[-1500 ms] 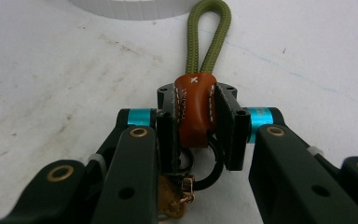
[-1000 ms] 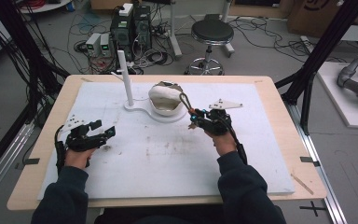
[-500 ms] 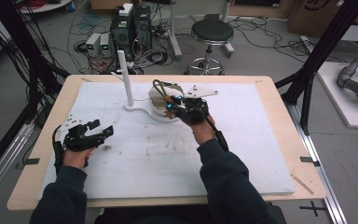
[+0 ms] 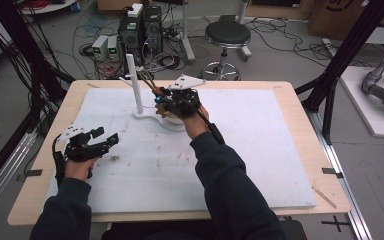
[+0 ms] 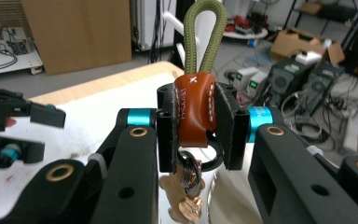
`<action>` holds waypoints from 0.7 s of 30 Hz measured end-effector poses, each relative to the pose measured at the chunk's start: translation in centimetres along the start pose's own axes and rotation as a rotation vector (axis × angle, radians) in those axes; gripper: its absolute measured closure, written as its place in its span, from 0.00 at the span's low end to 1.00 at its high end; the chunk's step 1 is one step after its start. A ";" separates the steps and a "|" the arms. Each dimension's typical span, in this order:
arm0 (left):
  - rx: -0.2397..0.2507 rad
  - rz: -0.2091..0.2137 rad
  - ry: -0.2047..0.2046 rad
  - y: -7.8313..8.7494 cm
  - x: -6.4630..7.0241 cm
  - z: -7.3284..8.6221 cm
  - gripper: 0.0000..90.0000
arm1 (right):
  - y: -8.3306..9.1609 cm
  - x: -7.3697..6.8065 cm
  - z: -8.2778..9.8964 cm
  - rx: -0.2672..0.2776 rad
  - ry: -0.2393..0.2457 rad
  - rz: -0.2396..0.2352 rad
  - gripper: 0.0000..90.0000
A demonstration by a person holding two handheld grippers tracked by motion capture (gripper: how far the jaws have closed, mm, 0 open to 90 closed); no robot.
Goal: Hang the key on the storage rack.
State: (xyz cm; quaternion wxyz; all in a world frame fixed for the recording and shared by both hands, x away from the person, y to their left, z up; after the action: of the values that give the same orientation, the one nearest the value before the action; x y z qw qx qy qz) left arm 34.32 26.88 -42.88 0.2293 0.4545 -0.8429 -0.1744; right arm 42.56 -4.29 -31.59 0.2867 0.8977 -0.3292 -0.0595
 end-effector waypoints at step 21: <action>0.005 0.005 0.001 0.0 0.0 0.0 0.30 | -5.0 -2.0 -2.4 -0.134 0.099 0.071 0.81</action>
State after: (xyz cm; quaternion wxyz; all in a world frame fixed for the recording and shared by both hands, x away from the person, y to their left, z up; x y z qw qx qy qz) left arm 34.26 26.90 -42.89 0.2291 0.4531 -0.8443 -0.1715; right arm 44.51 1.19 -32.51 0.3641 0.8661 -0.3414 -0.0271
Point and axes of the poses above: each handheld gripper's, and its own axes: y roughly backward along the jaws, z roughly out of its underside, x roughly to its right, the point moved 1 cm from there along -y, roughly forward along the jaws, and after that the axes turned 14 degrees about -x, right-handed, at the moved point
